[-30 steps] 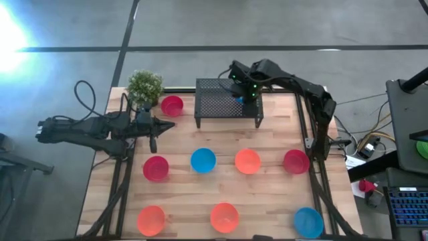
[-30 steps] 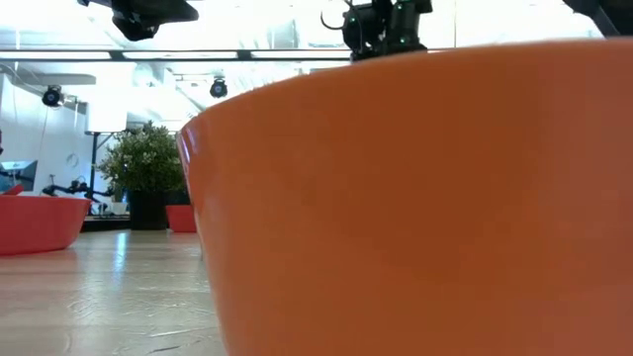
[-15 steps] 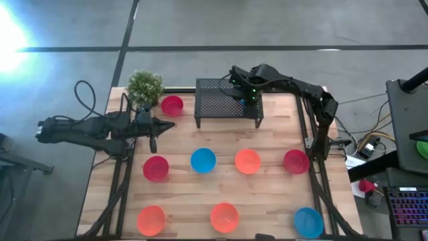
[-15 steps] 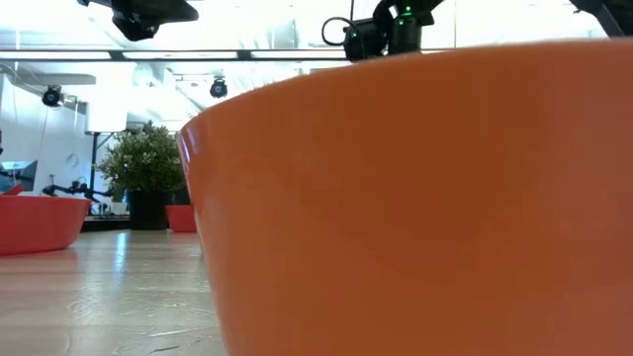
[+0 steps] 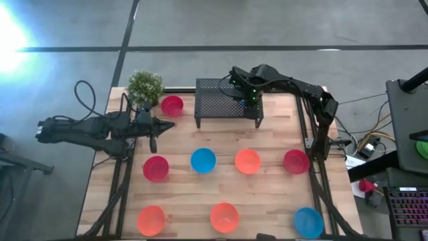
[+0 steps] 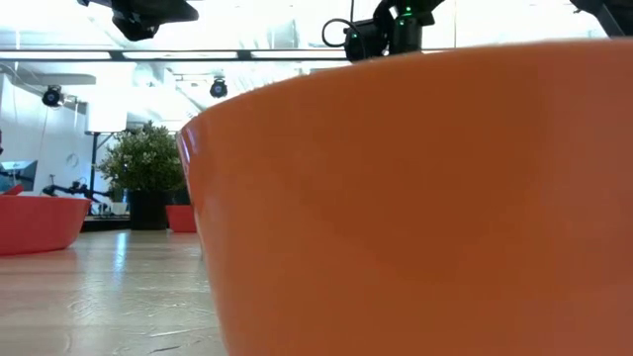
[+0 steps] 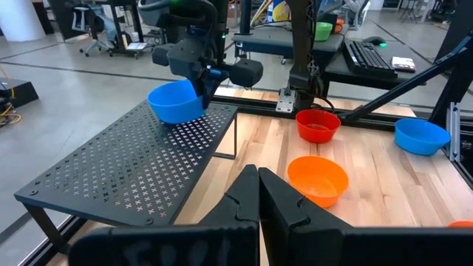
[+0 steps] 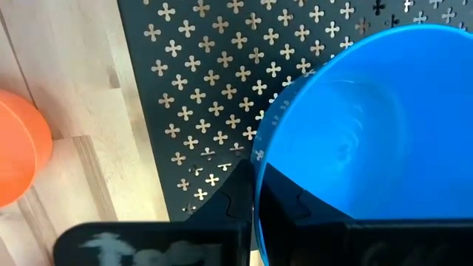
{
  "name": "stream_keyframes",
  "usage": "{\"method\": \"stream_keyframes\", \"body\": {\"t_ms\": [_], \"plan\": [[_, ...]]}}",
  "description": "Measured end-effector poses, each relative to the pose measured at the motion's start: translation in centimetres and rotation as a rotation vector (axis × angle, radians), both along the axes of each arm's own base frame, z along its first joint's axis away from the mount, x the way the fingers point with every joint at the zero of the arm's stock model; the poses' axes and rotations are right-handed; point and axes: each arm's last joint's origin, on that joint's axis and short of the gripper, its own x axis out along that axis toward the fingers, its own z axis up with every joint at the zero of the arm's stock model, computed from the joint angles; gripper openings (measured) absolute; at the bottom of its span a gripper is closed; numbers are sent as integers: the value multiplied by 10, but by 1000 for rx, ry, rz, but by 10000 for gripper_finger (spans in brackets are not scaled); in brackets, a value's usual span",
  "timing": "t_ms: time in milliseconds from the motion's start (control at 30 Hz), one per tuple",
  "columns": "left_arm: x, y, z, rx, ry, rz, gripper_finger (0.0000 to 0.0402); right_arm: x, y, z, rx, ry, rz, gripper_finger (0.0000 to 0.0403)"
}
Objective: Pick & Place Mini bowls
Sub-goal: Put the top blue bowl on the shelf
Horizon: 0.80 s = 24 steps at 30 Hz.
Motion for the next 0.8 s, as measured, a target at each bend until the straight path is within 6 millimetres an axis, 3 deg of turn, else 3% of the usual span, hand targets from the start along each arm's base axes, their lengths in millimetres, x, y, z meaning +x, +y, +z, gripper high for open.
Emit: {"method": "stream_keyframes", "body": {"t_ms": [800], "plan": [[0, 0, 0, -3, -1, 0, 0, 0, 0, 0, -5, -1, -39, 8]]}}
